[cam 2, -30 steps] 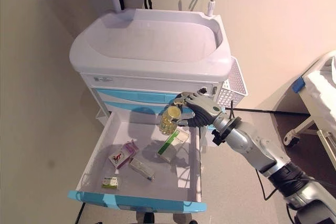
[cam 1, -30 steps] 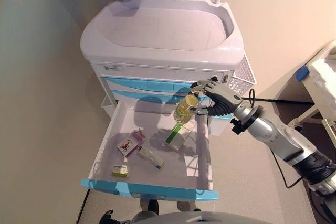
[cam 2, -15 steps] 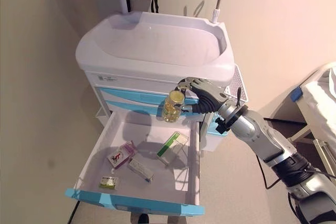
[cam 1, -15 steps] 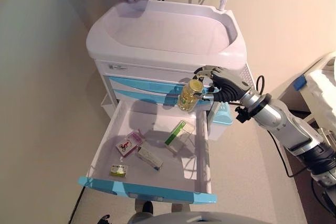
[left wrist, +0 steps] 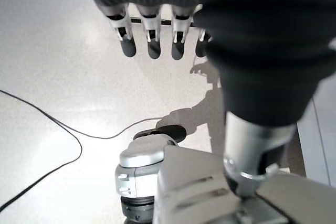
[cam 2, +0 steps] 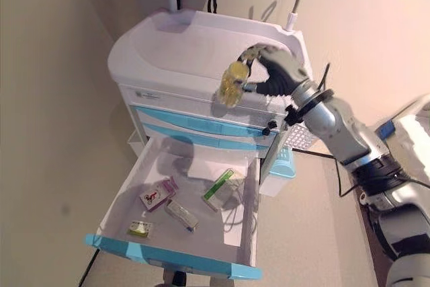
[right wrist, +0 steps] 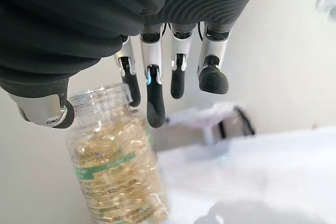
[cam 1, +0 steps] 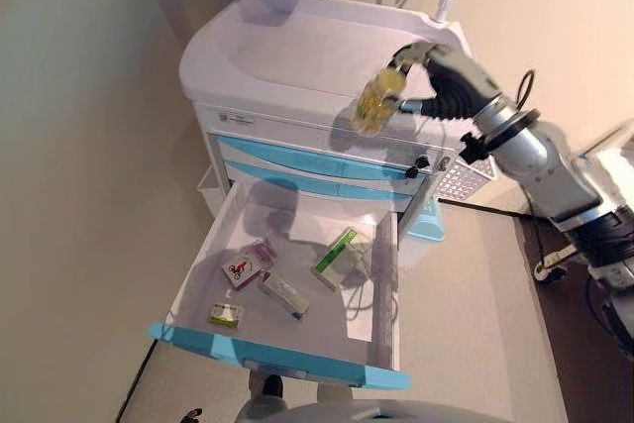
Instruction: Open the drawer and pick up the medicine
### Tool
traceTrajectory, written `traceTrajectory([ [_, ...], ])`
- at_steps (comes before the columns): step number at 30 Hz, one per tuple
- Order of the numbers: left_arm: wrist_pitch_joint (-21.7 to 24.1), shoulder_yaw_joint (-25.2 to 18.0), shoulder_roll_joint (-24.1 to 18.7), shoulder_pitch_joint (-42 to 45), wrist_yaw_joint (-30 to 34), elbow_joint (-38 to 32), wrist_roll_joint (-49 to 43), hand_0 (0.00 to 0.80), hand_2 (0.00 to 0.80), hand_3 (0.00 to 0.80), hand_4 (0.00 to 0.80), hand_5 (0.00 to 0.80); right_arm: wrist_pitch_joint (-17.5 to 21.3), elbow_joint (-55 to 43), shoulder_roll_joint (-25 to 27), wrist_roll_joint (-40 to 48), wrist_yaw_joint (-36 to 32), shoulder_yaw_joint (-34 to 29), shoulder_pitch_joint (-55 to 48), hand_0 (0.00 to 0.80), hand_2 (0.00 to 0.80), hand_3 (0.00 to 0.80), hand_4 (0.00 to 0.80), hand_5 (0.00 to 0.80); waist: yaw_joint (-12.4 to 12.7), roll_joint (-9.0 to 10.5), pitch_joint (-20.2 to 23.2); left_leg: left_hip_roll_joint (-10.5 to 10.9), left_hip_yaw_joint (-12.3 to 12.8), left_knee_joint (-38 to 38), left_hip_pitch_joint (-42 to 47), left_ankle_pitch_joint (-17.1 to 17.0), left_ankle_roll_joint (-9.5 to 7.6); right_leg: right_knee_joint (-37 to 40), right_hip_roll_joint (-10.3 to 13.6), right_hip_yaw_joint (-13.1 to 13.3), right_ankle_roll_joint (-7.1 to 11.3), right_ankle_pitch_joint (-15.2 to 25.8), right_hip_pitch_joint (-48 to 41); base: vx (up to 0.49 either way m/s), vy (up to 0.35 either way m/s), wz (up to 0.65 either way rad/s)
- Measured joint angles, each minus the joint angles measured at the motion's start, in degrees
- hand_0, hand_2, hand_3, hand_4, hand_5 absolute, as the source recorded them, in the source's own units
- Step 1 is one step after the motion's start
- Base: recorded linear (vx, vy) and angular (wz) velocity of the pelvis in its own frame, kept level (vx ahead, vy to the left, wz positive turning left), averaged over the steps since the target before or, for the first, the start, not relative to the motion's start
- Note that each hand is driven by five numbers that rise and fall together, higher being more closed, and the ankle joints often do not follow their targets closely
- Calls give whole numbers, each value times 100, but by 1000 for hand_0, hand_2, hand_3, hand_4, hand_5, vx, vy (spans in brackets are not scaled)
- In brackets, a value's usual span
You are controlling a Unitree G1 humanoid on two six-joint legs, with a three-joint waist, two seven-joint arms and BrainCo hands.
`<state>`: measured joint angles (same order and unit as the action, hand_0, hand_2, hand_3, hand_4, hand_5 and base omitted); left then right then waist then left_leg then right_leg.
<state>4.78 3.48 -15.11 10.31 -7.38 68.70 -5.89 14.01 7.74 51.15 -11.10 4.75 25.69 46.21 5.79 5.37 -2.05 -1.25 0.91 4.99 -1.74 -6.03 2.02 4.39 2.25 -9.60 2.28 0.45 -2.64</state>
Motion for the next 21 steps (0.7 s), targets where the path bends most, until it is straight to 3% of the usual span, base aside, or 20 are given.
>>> traceTrajectory([
  [21,59,393,-174,-94,25,42,289,0,0,0,0,0,-354,3614,238,230,568,1562,3061,800,800,800,800,800,148,159,-152,56,-258,-3,-156,-13,-10,73,19,-200,13,-12,0,13,-8,6],
])
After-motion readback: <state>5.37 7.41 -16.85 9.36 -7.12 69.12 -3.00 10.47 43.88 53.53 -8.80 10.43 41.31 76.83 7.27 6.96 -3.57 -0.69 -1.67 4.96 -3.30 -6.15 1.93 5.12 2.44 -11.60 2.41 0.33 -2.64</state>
